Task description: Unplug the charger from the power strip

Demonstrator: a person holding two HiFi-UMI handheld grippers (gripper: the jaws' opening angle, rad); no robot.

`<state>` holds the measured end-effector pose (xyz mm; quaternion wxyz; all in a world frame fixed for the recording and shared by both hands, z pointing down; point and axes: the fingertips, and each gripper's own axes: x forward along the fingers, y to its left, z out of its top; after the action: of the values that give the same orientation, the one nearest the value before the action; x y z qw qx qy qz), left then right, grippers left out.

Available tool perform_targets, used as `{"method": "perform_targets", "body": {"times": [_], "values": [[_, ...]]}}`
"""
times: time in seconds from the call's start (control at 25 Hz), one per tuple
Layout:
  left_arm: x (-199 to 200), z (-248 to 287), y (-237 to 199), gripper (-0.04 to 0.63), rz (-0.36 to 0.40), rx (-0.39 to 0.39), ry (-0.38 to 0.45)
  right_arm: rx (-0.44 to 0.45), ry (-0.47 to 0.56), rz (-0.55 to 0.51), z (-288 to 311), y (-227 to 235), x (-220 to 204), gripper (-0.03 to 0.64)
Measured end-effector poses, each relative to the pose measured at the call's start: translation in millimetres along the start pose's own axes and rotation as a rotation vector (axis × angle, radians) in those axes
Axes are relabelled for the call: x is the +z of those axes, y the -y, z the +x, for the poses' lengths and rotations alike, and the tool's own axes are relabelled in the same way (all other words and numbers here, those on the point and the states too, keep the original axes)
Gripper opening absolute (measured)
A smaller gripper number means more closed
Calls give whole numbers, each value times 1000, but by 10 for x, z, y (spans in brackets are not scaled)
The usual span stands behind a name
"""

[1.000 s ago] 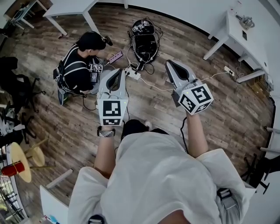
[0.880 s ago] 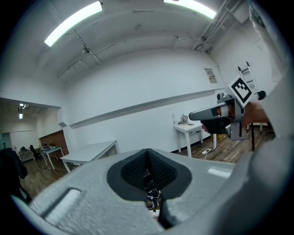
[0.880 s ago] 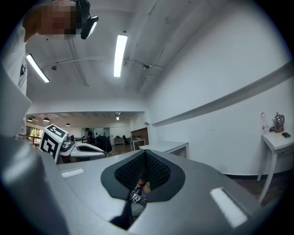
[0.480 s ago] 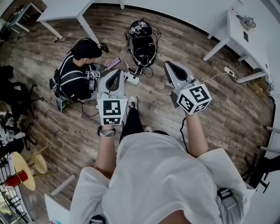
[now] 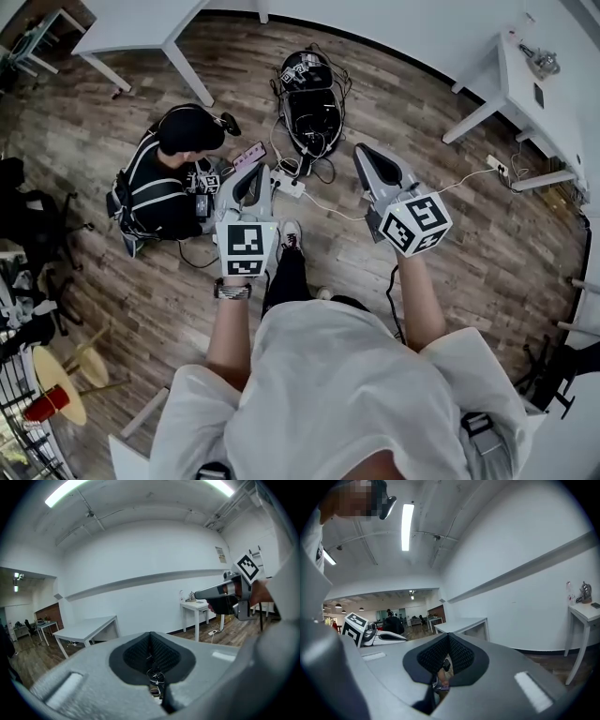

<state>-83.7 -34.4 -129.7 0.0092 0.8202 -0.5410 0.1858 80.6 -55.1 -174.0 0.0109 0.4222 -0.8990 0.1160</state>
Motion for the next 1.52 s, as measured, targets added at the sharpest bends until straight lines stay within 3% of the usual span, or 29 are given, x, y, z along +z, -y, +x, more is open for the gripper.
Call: {"method": "perform_targets", "body": {"times": [0.32,0.68,1.12,1.36,1.52], "values": [[-266,554,-417,5,-39,7,10,-5,-16,37,625,221,-272,2],[-860,1142,-514,6,-69,-41,2,1,-59,33,1139,531,-977,2],[-1850,1870,-429,21,-120,-94,-30,11,-87,22,1623,932,-2060,2],[-2268,2156,-294,21,-111,-124,-26,13,-114,32,1802,1110,-2709,2],[-2533,2305,-267,27,-74,-104,32,24,-133,27,1949,1235,-3133,2]]}}
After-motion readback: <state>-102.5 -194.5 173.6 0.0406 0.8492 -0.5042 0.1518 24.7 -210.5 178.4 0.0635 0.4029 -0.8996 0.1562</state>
